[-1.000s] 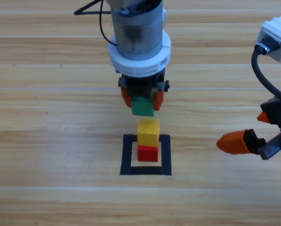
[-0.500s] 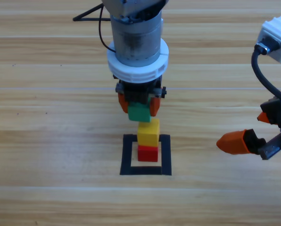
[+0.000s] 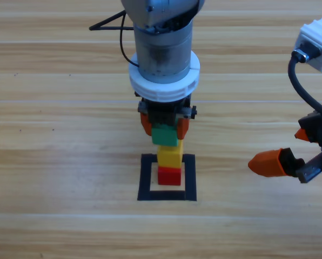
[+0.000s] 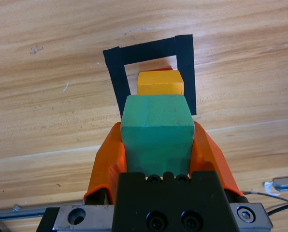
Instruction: Stack the blocks in the rectangular block: red at the bottom, yellow in the middle, green on top
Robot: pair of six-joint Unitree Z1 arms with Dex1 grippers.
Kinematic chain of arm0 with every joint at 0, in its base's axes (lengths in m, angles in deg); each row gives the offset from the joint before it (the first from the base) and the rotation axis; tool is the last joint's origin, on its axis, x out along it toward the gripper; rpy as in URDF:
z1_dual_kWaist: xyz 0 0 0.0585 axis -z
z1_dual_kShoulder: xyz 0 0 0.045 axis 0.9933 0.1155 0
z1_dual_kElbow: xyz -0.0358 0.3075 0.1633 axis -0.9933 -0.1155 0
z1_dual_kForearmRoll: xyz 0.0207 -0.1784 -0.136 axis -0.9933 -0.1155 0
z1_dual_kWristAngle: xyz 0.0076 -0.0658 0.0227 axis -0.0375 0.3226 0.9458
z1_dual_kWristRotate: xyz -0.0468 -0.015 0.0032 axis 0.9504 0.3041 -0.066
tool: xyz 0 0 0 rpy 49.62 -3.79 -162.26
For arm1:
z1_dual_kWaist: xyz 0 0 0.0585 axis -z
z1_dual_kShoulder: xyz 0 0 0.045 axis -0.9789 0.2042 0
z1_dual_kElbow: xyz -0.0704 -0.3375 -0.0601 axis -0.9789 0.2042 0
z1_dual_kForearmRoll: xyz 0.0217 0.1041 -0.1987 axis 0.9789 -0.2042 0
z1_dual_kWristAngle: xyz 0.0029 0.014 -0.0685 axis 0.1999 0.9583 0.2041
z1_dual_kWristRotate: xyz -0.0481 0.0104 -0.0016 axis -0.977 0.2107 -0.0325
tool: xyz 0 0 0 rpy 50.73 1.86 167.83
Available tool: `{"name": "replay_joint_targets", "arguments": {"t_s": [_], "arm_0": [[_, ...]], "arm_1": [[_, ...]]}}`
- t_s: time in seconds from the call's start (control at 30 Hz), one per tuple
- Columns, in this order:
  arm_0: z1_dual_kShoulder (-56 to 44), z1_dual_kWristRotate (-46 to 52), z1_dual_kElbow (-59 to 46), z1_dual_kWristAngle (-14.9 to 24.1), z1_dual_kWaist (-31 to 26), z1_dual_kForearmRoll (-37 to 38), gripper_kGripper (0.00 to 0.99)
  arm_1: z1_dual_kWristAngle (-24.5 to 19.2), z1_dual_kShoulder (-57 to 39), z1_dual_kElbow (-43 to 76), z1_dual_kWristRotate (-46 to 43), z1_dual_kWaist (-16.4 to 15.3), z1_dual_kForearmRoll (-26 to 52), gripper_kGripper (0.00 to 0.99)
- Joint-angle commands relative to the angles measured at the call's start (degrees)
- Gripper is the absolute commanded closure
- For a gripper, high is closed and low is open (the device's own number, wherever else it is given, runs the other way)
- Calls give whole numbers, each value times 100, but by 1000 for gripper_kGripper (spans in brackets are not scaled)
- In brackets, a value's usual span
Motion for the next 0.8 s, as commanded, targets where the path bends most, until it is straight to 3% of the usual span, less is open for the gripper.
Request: {"name": "replay_joint_targets", "arguments": {"t_s": [0.03,0.8], "arm_0": [[373,41,-15,-66,121,-40,923],[452,49,46,-92,130,-40,921]], "arm_1": [[13,103,161,28,139,91,7],[13,112,170,20,139,91,7]]}}
